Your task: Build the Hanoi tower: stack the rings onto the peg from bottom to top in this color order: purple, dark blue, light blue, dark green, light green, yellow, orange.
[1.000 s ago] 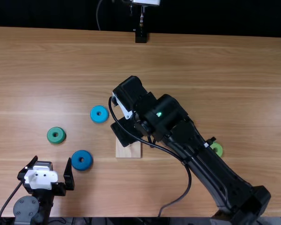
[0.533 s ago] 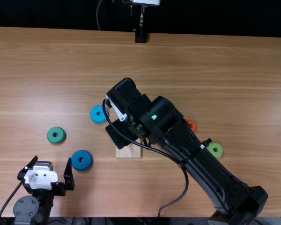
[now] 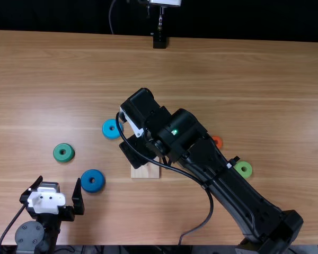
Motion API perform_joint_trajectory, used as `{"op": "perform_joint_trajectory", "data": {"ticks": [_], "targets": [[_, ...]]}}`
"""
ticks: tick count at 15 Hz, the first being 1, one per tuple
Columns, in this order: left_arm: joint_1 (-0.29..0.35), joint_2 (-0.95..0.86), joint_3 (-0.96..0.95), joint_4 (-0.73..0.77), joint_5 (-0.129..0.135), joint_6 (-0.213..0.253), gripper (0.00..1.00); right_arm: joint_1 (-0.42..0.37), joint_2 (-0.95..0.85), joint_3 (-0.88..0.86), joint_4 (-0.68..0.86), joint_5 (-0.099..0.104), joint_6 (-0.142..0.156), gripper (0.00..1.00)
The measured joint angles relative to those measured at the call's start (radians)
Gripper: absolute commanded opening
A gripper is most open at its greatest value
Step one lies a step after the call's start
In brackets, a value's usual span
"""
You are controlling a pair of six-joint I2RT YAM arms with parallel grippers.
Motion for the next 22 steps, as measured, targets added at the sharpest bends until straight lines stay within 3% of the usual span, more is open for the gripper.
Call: {"op": "perform_joint_trajectory", "data": {"ticks": [22], "targets": [[0.000, 0.000, 0.000, 0.001, 0.000, -0.001, 1.00, -0.001, 0.000, -0.015, -0.003, 0.000, -0.021, 0.00]]}}
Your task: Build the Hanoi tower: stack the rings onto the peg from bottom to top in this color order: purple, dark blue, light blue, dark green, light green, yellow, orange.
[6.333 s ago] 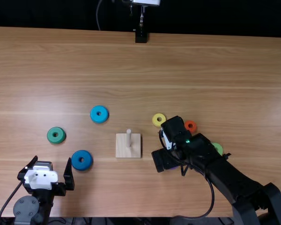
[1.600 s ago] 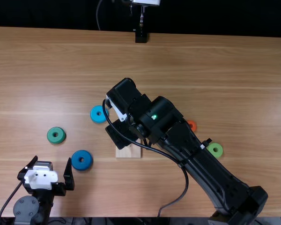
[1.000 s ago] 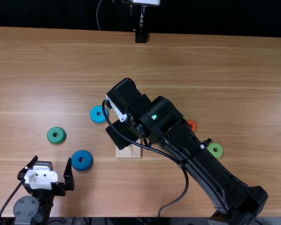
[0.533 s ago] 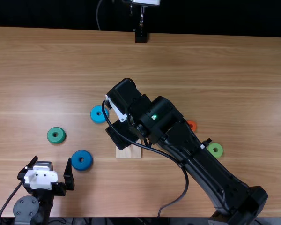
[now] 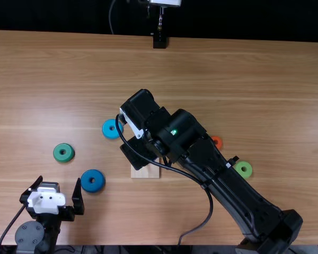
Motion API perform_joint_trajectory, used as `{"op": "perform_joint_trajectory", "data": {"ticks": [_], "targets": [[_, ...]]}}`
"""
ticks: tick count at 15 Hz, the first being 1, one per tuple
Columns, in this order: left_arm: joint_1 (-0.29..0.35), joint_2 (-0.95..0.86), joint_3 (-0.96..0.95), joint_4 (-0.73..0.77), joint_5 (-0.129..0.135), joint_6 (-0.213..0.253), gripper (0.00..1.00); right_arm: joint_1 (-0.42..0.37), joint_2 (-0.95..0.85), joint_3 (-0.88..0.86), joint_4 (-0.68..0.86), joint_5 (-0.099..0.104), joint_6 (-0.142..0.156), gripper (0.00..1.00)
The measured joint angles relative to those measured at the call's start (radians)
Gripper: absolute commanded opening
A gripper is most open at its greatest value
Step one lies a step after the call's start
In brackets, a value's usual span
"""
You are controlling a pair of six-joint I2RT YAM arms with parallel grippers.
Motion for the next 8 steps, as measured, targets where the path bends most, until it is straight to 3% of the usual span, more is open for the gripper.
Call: {"op": "perform_joint_trajectory", "data": {"ticks": [8], "targets": [[0.000, 0.000, 0.000, -0.001, 0.000, 0.000, 1.00, 0.000, 0.000, -0.005, 0.005, 0.000, 0.000, 0.00]]}}
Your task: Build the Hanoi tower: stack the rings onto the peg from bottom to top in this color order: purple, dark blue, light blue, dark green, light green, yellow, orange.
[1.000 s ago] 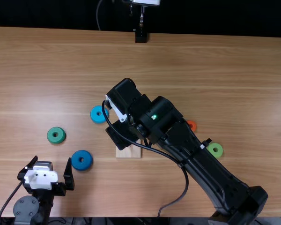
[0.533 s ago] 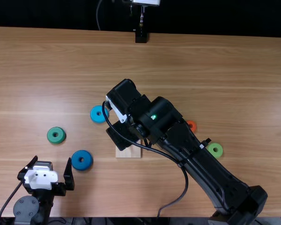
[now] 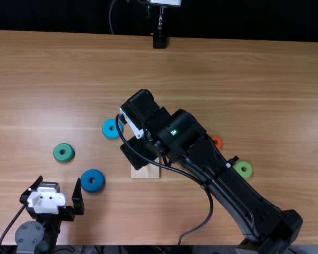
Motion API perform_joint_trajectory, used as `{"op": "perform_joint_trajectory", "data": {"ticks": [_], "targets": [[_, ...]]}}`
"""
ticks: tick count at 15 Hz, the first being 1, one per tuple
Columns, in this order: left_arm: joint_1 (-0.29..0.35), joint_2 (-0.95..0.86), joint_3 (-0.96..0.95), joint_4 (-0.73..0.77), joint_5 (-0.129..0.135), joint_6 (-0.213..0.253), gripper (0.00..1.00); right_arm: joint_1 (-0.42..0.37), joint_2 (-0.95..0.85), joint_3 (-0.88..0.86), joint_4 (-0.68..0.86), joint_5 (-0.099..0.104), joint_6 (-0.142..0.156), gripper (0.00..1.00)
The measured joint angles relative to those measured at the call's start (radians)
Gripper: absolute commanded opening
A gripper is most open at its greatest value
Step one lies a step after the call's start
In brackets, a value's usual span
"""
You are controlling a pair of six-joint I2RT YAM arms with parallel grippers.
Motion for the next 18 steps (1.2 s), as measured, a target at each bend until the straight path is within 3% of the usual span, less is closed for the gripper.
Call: {"op": "perform_joint_trajectory", "data": {"ticks": [9, 10, 11, 12, 18], "targets": [[0.000, 0.000, 0.000, 0.000, 0.000, 0.000, 1.00, -0.006, 0.001, 0.000, -0.006, 0.000, -0.004, 0.00], [0.000, 0.000, 0.000, 0.000, 0.000, 0.000, 1.00, -0.006, 0.001, 0.000, -0.005, 0.000, -0.003, 0.19], [0.000, 0.000, 0.000, 0.000, 0.000, 0.000, 1.00, -0.006, 0.001, 0.000, -0.006, 0.000, -0.003, 0.66], [0.000, 0.000, 0.000, 0.000, 0.000, 0.000, 1.00, -0.006, 0.001, 0.000, -0.010, 0.001, -0.002, 1.00], [0.000, 0.000, 0.000, 0.000, 0.000, 0.000, 1.00, -0.006, 0.001, 0.000, 0.003, 0.015, -0.002, 1.00]]}}
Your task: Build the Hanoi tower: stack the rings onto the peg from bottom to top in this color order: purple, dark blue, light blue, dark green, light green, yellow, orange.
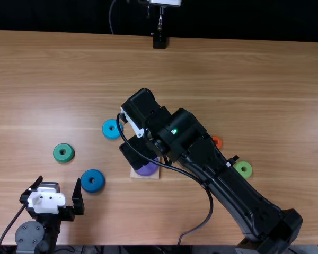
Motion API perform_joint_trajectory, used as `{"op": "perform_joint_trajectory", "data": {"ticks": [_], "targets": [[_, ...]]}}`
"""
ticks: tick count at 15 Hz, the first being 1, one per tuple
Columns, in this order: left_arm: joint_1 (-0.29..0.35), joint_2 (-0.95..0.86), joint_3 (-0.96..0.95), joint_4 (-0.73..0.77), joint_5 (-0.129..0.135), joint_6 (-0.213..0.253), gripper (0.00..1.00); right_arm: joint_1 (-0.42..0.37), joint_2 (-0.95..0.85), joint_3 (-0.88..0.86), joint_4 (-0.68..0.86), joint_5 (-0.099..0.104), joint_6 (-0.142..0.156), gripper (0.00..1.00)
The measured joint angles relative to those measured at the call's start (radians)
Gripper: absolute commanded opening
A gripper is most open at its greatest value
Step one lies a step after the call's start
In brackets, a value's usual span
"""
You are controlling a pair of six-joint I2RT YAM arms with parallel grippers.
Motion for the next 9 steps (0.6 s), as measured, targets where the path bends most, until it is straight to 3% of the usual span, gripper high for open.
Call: {"op": "perform_joint_trajectory", "data": {"ticks": [6, 9], "targets": [[0.000, 0.000, 0.000, 0.000, 0.000, 0.000, 1.00, -0.006, 0.000, 0.000, 0.026, 0.003, 0.001, 1.00], [0.000, 0.000, 0.000, 0.000, 0.000, 0.000, 1.00, -0.103, -0.003, -0.025, 0.182, 0.005, -0.002, 1.00]]}}
